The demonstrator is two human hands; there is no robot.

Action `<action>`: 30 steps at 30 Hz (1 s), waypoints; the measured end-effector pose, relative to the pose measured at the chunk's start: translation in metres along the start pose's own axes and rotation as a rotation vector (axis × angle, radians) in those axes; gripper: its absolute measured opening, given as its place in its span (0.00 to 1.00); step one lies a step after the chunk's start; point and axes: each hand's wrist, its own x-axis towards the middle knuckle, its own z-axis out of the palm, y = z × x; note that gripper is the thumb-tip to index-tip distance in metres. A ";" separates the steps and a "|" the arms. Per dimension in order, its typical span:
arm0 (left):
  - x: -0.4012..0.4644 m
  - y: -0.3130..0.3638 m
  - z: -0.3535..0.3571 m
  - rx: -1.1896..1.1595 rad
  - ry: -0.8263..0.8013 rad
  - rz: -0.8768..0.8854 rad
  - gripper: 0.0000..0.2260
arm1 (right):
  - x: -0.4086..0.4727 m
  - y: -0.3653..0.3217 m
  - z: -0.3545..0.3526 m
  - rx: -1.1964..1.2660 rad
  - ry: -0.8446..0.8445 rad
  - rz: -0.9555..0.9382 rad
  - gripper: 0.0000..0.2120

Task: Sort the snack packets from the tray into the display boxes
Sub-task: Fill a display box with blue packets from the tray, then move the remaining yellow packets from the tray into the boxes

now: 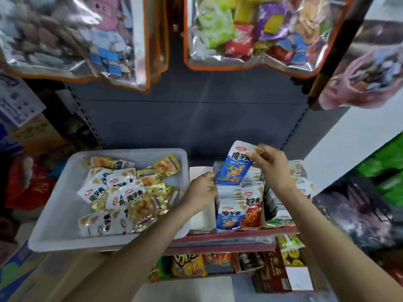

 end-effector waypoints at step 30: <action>-0.035 -0.042 -0.047 0.050 0.110 -0.136 0.13 | -0.043 0.002 0.092 -0.664 -0.275 -0.379 0.11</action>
